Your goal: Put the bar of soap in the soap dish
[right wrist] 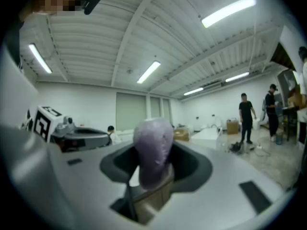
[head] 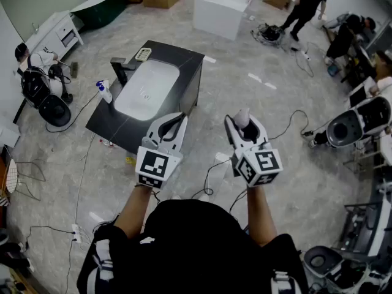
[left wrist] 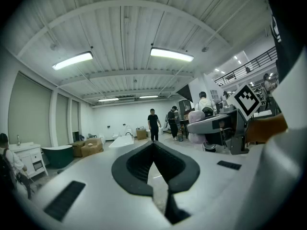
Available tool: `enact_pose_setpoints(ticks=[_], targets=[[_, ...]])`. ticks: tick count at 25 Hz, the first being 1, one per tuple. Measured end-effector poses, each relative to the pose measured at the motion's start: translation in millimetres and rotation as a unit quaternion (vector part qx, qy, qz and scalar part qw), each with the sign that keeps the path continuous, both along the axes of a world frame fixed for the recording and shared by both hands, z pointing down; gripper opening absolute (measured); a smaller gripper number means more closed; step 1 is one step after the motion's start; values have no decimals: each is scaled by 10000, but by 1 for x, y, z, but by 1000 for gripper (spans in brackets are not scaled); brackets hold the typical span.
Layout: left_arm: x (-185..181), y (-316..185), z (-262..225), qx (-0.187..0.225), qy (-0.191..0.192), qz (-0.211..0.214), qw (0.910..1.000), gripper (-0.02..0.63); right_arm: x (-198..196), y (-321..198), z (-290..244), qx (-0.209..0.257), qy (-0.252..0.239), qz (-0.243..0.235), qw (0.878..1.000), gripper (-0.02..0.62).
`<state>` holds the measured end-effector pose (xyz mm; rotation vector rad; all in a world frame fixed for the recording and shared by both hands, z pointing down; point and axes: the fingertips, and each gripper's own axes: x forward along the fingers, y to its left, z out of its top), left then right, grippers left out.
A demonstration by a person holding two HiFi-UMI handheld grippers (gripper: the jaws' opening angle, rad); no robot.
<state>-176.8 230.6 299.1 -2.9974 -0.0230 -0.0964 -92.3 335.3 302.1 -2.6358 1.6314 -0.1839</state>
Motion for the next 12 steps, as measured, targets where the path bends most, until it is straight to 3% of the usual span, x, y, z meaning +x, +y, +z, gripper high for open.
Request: enact_pose_setpoints(ticks=[12], targets=[[13,22,3,1,-38,19,10000,25,15,22,6,-45,93,55,9999,207]])
